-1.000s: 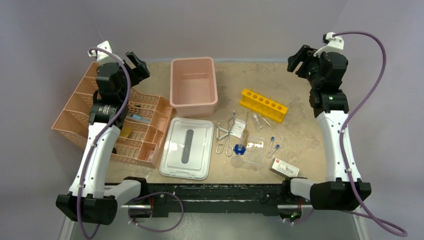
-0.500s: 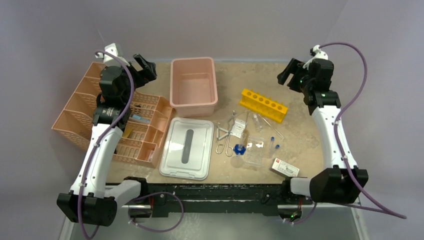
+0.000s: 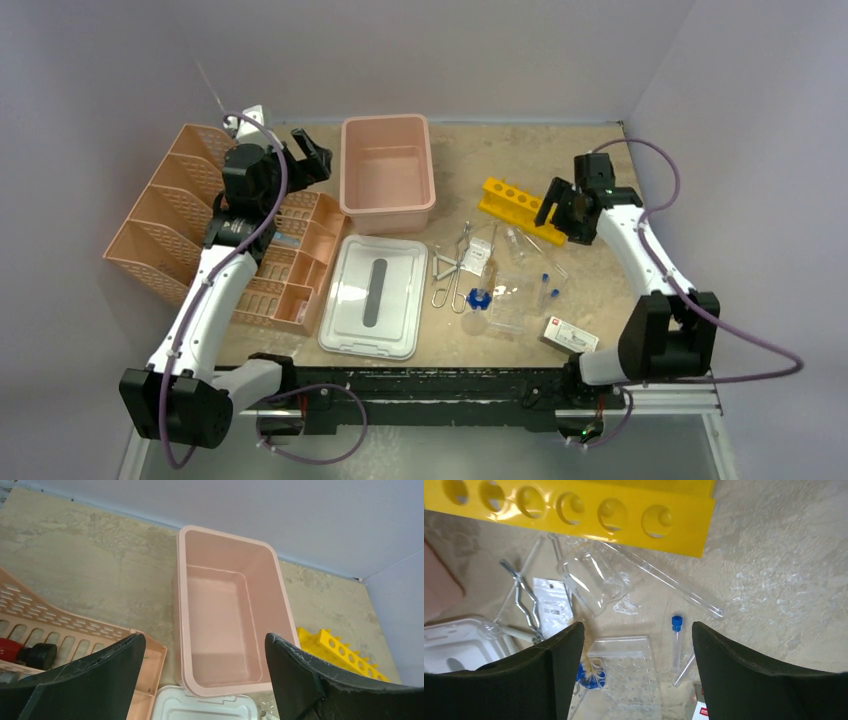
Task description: Organize the chemistry lab equipment
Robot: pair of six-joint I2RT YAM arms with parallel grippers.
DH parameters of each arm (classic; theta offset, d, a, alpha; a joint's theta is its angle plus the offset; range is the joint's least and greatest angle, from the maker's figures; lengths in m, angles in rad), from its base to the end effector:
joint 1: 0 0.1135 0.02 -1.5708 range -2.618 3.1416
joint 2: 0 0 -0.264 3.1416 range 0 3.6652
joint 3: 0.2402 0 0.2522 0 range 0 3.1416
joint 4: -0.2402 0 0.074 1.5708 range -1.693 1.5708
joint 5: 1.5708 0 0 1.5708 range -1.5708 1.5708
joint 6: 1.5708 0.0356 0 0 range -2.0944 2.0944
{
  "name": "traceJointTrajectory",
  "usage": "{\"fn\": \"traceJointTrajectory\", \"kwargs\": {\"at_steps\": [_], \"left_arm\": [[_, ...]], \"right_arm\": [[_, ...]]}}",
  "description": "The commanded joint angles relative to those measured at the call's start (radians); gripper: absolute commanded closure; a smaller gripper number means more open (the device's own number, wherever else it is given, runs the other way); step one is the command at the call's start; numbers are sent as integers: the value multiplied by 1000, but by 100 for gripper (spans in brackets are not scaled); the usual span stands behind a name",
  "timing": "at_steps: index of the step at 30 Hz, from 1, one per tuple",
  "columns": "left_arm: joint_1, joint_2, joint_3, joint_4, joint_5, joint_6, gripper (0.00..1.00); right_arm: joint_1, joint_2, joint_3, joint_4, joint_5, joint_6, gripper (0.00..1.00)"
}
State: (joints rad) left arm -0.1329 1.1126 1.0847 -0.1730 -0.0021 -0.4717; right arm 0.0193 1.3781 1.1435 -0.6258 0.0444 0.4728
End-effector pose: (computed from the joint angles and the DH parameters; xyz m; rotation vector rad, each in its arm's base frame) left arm 0.2549 -0.0340 0.3815 -0.3037 1.7664 -0.4341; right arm 0.2931 0.0041 0.2910 0.5675 2.3701 0.1677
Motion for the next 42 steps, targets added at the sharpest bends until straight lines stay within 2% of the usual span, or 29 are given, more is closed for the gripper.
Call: {"fn": "traceJointTrajectory", "kwargs": {"at_steps": [1, 8, 17, 27, 30, 36, 42], "left_arm": [[-10, -1, -24, 73, 20, -20, 12], [-12, 5, -31, 82, 21, -32, 13], [-13, 10, -26, 84, 28, -43, 13], [-15, 32, 0, 83, 42, -42, 14], [-14, 29, 0, 81, 43, -43, 14], [-14, 26, -2, 85, 44, -55, 14], [-16, 34, -3, 109, 60, -73, 15]], "right_arm": [[24, 83, 6, 1, 74, 37, 19], [24, 207, 29, 94, 171, 75, 20], [24, 313, 26, 295, 144, -23, 21], [19, 453, 124, 471, 147, -101, 21], [19, 485, 165, 468, 147, -104, 22], [19, 402, 125, 440, 104, -84, 22], [19, 283, 45, 343, 54, -62, 22]]}}
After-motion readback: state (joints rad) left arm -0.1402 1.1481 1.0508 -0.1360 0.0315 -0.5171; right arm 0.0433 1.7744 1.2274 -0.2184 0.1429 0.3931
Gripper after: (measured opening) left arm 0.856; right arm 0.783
